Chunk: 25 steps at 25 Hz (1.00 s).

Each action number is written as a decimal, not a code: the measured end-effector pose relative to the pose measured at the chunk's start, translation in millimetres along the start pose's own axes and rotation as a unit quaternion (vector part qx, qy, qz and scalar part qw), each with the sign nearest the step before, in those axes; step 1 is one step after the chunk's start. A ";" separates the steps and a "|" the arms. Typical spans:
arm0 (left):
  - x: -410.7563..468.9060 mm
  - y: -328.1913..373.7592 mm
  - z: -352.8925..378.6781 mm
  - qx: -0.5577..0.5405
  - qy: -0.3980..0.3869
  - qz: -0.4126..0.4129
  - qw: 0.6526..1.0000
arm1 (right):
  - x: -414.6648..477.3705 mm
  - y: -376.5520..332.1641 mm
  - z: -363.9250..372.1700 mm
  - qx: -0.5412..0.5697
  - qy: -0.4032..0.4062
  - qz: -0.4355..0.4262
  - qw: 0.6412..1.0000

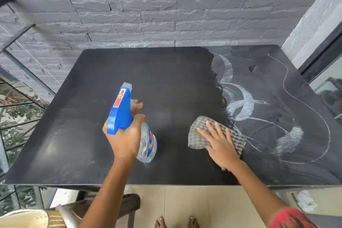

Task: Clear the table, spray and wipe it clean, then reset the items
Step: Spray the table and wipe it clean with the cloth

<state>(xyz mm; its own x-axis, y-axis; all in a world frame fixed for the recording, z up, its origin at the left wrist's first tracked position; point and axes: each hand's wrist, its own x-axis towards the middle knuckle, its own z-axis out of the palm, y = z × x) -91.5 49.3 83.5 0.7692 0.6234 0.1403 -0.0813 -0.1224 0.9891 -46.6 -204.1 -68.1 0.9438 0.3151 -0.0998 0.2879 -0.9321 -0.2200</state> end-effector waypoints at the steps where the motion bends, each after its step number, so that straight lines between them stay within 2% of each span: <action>1: -3.3 2.2 -9.6 -0.009 0.004 0.004 1.000 | 25.3 -12.0 -0.1 0.001 0.004 0.021 1.000; 4: -13.2 9.8 -37.4 -0.016 0.014 0.011 1.000 | 77.3 -74.8 5.3 0.011 -0.016 0.014 1.000; 8: -17.5 20.0 -60.6 -0.003 0.017 0.018 1.000 | 54.1 -162.4 26.6 -0.009 -0.041 -0.142 0.989; 10: -13.5 22.1 -65.7 0.004 0.013 0.022 1.000 | 14.2 -170.1 36.3 -0.005 -0.045 -0.216 0.975; 13: -10.0 22.6 -60.9 0.006 -0.014 0.027 1.000 | -46.2 -125.5 41.6 -0.001 -0.060 -0.275 0.960; 15: -10.3 21.4 -50.8 -0.006 -0.034 0.026 0.999 | -65.7 -73.5 31.5 -0.013 -0.047 -0.213 0.976; 17: -12.5 18.9 -38.5 -0.009 -0.056 0.019 0.998 | -58.2 -28.7 16.8 -0.029 -0.023 -0.094 0.995; 20: -19.1 18.0 -17.4 -0.006 -0.091 0.014 0.996 | -17.4 -15.7 -0.6 -0.037 -0.017 0.064 0.997; 22: -23.2 17.6 -7.8 -0.002 -0.107 0.015 0.994 | -0.7 -39.0 1.9 -0.022 -0.011 0.081 0.996; 25: -26.3 13.2 1.5 -0.003 -0.129 0.019 0.991 | -31.1 -72.9 24.3 -0.023 -0.014 -0.020 0.999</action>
<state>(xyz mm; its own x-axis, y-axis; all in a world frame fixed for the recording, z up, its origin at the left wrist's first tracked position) -111.8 30.1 92.8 0.9022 0.3996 0.1625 -0.1163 -0.1375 0.9836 -100.9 -141.6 -72.5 0.9265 0.3568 -0.1196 0.3332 -0.9255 -0.1804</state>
